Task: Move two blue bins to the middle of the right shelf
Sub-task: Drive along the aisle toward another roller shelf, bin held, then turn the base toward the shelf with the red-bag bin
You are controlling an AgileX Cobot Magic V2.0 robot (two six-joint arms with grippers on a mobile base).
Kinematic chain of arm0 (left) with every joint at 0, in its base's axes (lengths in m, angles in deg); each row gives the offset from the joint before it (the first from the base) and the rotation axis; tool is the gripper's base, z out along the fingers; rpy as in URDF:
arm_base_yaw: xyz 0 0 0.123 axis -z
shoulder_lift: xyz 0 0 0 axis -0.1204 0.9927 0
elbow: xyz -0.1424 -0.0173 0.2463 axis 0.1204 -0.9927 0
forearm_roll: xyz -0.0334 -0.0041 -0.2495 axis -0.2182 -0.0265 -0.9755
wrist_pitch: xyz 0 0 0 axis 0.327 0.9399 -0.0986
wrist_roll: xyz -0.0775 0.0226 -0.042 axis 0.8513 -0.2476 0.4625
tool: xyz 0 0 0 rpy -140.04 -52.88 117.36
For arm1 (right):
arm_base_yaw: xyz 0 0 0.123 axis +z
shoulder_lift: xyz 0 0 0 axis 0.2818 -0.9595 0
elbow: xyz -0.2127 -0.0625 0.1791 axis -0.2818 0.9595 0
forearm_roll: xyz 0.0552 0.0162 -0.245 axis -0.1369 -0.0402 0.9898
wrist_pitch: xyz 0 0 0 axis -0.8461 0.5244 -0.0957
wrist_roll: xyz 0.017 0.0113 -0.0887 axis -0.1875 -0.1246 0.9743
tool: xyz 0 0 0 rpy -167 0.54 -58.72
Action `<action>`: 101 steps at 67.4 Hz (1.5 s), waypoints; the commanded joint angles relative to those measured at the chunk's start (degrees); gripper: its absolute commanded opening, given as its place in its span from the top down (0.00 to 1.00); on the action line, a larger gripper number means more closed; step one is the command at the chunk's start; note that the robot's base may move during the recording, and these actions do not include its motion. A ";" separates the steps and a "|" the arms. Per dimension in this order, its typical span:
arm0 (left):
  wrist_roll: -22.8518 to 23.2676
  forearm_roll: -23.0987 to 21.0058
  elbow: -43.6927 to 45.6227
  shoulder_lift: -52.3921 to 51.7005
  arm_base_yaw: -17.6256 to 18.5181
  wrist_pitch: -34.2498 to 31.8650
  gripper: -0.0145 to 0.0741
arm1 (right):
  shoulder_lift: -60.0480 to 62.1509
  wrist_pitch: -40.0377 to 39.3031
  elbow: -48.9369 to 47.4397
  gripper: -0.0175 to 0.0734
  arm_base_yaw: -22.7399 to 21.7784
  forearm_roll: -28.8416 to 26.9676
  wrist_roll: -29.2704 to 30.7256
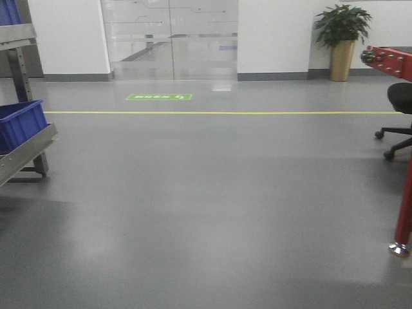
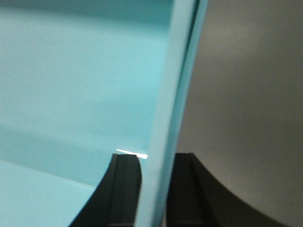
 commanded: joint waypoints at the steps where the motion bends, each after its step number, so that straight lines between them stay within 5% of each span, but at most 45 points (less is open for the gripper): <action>1: 1.24 -3.77 1.18 -1.40 0.11 -5.92 0.96 | 0.87 -4.16 -0.74 0.99 0.05 -0.56 1.78; 101: 1.24 -3.77 1.18 -1.40 0.11 -5.92 0.96 | 0.87 -4.16 -0.74 0.99 0.05 -0.56 1.78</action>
